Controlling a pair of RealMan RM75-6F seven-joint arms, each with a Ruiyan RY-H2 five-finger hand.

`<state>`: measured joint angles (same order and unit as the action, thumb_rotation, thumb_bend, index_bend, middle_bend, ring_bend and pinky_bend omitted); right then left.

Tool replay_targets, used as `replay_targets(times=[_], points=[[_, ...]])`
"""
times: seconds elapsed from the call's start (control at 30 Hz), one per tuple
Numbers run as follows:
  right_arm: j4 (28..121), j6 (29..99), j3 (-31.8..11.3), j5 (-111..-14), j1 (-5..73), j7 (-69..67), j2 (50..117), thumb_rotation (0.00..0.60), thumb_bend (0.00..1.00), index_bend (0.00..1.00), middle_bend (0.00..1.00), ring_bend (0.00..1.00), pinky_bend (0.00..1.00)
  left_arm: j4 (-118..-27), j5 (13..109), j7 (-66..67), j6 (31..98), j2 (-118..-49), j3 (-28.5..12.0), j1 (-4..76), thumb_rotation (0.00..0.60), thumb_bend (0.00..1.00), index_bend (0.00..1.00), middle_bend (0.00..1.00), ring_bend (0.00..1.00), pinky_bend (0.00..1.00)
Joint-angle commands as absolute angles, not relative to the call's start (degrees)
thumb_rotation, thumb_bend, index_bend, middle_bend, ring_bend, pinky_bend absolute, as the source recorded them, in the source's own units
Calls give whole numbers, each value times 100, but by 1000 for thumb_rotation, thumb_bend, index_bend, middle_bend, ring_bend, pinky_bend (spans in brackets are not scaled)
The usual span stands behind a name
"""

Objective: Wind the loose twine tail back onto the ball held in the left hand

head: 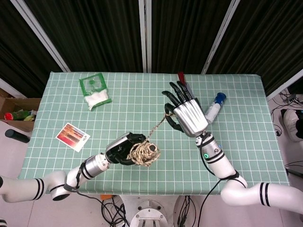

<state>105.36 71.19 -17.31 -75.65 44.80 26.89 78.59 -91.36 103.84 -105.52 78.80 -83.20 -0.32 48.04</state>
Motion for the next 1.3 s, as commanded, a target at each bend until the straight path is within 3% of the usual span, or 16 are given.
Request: replay_targets(times=[0.03,0.57,0.87,1.0,1.17,1.3], points=[[10529,7215,-1564,-7733,4342,2574,7843,600,505,997,236,0,0,-9138,10088,-10655,7935,-8323,-47,4754,600,429,781,776,666,794],[10404,7530,-1134,-8330,3877,2027,7900,600,506,1000,236,0,0,-9523,8921,-9434,7524,-8470,-445,4465,600,430,782,778,667,794],[10388,7597,-1066,-8548,3736,1581,7992,600,495,977,237,0,0,-9557,8817,-9128,7346,-8567,-607,4367,600,430,782,778,667,793],[10414,7479,-1033,-8563,3714,1354,7918,600,347,789,185,0,0,-9562,8900,-9140,7314,-8563,-646,4350,600,430,782,778,667,793],[10431,7323,-1005,-8532,3679,1070,7780,600,214,448,71,0,0,-9531,9035,-9203,7273,-8529,-649,4339,600,430,782,778,667,793],[10424,7289,-987,-8493,3607,896,7687,600,178,143,5,0,0,-9517,9115,-9232,7262,-8496,-644,4327,600,430,782,778,667,793]])
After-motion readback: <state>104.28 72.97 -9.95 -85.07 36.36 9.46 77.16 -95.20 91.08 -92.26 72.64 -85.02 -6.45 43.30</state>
